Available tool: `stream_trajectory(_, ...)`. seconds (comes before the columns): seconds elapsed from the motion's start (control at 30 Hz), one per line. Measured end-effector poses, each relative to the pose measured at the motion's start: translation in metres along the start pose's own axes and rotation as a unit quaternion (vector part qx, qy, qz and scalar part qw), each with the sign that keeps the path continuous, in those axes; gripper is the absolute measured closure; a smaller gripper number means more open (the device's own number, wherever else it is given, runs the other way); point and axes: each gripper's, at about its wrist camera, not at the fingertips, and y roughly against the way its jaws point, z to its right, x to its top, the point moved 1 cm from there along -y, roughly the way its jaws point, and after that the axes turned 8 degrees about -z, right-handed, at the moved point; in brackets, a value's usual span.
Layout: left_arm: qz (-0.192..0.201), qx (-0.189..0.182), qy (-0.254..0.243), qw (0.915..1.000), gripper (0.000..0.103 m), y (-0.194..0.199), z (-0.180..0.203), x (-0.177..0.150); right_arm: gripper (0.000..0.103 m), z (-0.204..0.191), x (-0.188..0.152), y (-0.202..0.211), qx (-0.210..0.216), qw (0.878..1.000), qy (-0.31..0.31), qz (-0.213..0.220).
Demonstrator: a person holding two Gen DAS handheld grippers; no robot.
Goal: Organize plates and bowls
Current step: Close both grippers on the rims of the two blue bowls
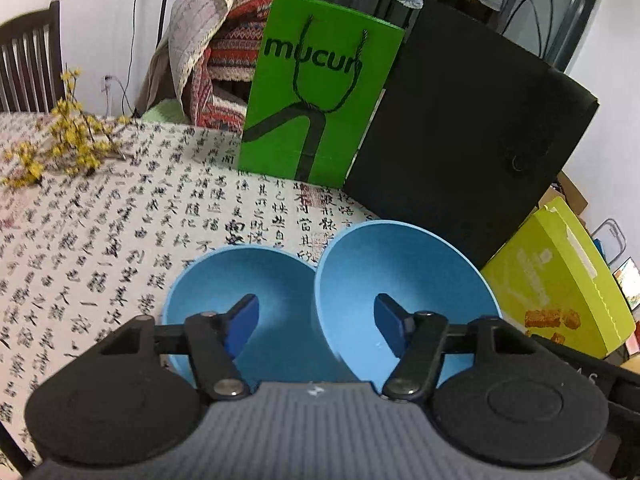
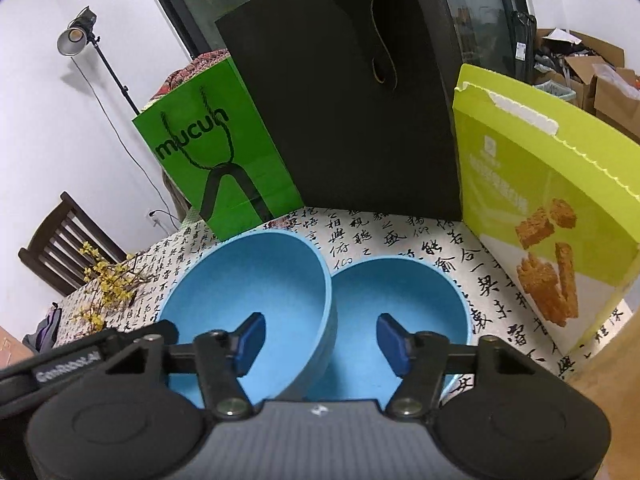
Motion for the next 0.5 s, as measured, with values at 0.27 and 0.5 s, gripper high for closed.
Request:
stream_trajectory(0.27,-0.012,-0.007,0.006,0.9999,0.056,-0.017,0.003,0.005,0.060,0.003,0.005,-0.016,-0.004,1.000,-0.020,-0.016)
stream_trajectory(0.5,-0.026,-0.015,0.009,0.9995,0.072,-0.028,0.004,0.007,0.068,0.005,0.008,-0.027,-0.004,0.999,-0.035,-0.029)
